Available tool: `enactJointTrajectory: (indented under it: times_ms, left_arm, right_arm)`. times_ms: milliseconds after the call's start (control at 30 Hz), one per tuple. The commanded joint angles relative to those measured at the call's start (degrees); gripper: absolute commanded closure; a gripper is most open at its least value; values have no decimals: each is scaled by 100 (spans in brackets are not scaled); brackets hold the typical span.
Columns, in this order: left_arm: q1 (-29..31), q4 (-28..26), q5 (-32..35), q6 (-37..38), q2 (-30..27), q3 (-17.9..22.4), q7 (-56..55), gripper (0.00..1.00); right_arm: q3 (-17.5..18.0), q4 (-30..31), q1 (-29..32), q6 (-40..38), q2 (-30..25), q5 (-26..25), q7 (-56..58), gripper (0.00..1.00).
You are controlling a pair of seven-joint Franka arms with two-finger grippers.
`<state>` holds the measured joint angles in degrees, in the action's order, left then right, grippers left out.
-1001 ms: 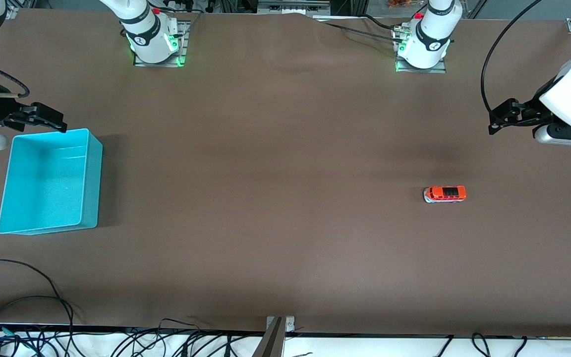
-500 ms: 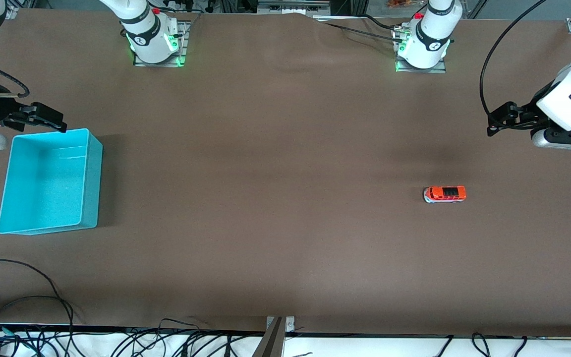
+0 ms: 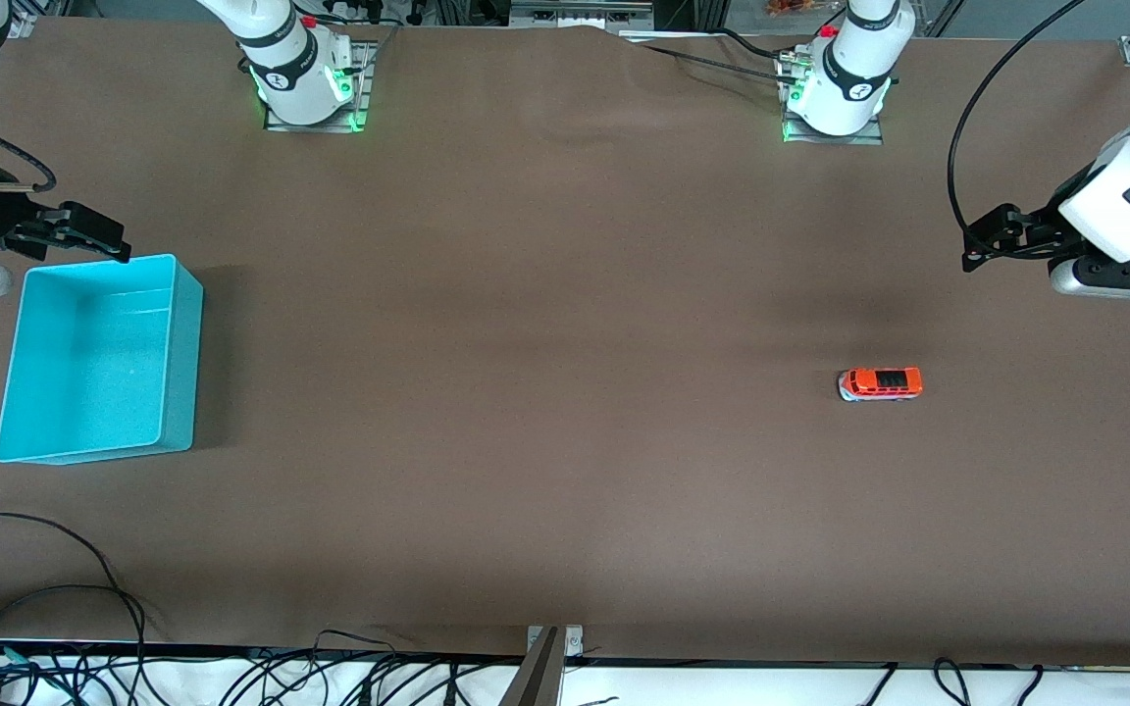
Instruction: Wind up bus and store in blue box
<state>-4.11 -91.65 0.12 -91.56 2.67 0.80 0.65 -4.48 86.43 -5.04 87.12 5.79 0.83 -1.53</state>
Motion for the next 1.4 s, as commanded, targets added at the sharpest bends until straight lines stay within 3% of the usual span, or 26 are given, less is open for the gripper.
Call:
enactJointTrajectory:
  times_ms: [0, 300, 767, 1368]
  left_arm:
    - [-46, 183, 120, 113, 76, -1, 6, 0]
    - [-46, 191, 85, 104, 76, -1, 365, 0]
    - [-54, 191, 155, 69, 208, -1, 2281, 0]
    - [51, 183, 207, -72, 840, 61, 4856, 0]
  right_arm:
    - [18, -197, -15, -73, 62, -101, -14, 0]
    - [9, -197, -6, -90, 53, -101, 12, 0]
    - [0, -153, -6, -161, 18, -92, -5, 0]
    - [9, -144, -6, -266, 9, -92, 4, 0]
